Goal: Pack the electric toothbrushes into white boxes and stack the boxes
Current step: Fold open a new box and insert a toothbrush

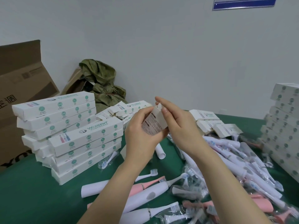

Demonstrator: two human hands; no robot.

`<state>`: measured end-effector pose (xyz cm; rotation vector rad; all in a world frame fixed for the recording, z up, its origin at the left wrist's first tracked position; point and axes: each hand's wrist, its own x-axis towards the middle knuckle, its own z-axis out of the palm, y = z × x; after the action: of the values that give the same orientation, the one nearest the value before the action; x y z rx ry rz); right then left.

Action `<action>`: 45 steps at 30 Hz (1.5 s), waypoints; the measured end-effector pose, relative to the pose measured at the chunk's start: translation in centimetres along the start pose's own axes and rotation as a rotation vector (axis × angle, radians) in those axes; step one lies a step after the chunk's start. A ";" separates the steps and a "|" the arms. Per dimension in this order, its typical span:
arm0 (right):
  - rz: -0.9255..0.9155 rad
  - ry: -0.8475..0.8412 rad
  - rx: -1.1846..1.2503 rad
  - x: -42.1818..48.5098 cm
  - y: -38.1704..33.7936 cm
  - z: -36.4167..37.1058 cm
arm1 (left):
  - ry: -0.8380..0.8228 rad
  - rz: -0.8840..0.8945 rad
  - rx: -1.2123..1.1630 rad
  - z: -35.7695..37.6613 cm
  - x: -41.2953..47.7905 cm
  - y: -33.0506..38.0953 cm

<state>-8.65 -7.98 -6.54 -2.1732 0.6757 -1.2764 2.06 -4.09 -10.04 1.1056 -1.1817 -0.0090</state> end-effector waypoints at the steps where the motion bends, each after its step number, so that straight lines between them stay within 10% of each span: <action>1: -0.012 0.003 -0.028 0.0 0.0 0.1 | 0.004 0.003 0.004 0.0 0.0 0.0; 13: -0.176 -0.160 -0.260 -0.1 0.2 1.7 | 0.062 -0.036 -0.074 -0.4 0.0 0.1; 17: 0.046 0.033 0.262 0.2 -0.2 0.4 | 0.117 0.074 -0.112 -1.7 0.6 0.5; 20: 0.315 0.153 0.199 0.7 1.2 -1.2 | 0.205 0.129 -0.249 -2.9 1.2 0.5; 24: 0.793 -0.098 0.050 0.5 3.2 -1.2 | 0.250 0.138 -0.398 -3.0 1.6 0.7; 29: 1.056 -0.310 0.742 -0.2 4.3 -1.6 | 0.318 -0.049 -0.561 -2.7 2.2 0.1; 32: 0.959 0.060 0.969 0.1 4.6 -3.3 | 0.231 -0.179 -0.508 -3.0 2.5 -1.2; 36: 0.687 0.376 0.430 0.4 4.7 -5.3 | 0.191 -0.225 -0.073 -2.6 1.7 -2.4; 41: 0.479 0.247 0.014 0.6 2.4 -5.8 | -0.217 0.056 0.075 -0.7 0.1 -0.8; 45: 0.435 0.116 0.175 0.7 1.1 -4.9 | -0.408 0.157 0.223 0.1 -1.0 -1.3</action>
<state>-12.86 -10.13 -4.80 -1.7015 0.9807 -1.1813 2.22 -4.25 -11.64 1.2380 -1.6647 0.0199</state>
